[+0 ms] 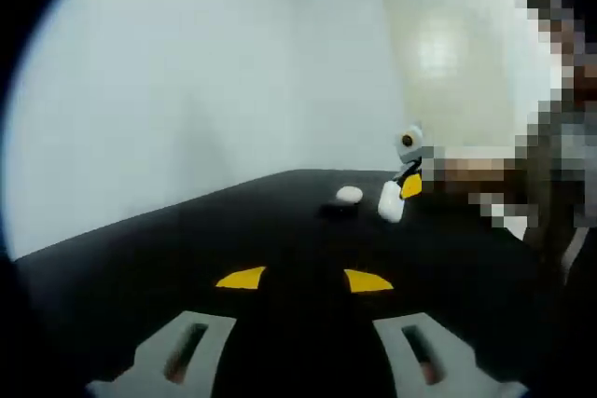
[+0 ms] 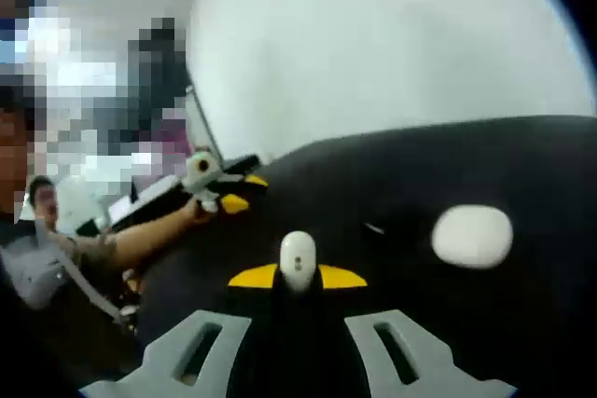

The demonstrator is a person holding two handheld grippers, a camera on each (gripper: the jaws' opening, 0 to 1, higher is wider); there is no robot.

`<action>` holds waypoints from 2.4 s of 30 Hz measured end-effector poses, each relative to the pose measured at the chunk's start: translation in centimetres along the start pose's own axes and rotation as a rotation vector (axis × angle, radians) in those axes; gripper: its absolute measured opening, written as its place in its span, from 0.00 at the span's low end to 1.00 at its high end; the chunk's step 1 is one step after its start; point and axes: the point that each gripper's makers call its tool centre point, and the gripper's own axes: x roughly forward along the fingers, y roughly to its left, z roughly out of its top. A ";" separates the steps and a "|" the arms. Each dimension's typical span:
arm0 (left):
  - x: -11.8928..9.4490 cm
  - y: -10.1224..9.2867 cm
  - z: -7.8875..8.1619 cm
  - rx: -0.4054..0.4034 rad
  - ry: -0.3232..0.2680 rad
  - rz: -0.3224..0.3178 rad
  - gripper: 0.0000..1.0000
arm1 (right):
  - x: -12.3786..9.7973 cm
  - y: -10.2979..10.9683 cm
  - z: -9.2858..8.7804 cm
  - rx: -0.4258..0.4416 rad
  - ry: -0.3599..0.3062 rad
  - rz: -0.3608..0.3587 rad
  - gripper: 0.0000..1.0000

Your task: Pick up three earphones and place each one into its charging case using tactile feedback, ensure that each earphone is properly inserted and securely positioned inside the case.

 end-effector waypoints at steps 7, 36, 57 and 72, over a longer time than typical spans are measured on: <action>0.0 0.2 0.2 -0.001 -0.001 0.002 0.28 | -1.5 -2.7 0.5 0.211 -0.048 -0.052 0.16; -6.1 -4.9 3.7 -0.284 -0.106 0.169 0.29 | 10.2 3.2 1.7 0.337 0.033 0.058 0.17; -2.7 -7.0 1.7 -0.339 -0.057 0.270 0.47 | 6.0 7.9 4.7 -0.232 -0.183 0.246 0.22; -1.9 -8.0 -0.6 -0.061 0.047 0.313 0.38 | 6.6 10.7 2.3 -0.244 -0.174 0.363 0.25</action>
